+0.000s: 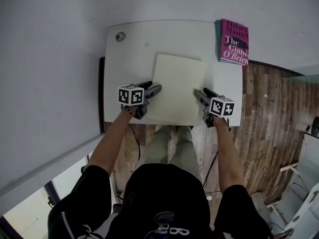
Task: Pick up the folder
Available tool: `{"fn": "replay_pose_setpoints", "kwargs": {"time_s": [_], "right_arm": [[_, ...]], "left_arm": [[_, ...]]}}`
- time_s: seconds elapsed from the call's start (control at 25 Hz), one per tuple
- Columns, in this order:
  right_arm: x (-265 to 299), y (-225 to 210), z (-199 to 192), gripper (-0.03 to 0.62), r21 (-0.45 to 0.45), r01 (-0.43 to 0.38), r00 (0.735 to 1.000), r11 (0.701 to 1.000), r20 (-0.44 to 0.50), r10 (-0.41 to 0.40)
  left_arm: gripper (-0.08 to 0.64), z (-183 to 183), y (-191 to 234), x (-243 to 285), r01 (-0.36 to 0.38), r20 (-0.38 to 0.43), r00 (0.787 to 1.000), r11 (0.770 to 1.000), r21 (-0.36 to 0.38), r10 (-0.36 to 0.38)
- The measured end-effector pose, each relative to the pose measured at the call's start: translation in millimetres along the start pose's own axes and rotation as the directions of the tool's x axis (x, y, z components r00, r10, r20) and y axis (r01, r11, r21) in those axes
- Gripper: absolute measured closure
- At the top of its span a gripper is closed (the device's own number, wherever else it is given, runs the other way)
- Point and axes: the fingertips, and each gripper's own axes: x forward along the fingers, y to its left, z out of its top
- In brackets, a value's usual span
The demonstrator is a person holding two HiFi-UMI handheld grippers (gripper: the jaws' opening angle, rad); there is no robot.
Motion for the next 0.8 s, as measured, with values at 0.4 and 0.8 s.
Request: {"fn": "replay_pose_setpoints", "kwargs": {"time_s": [0.4, 0.8], "right_arm": [[8.2, -5.5, -8.1, 0.324, 0.056, 0.006, 1.000, 0.998, -0.010, -0.006], [6.9, -2.1, -10.8, 0.336, 0.069, 0.030, 0.999, 0.997, -0.014, -0.029]], "left_arm": [[0.301, -7.8, 7.2, 13.3, 0.002, -0.044, 0.999, 1.000, -0.012, -0.002], [0.302, -7.9, 6.8, 9.0, -0.031, -0.042, 0.999, 0.999, -0.024, 0.030]]}}
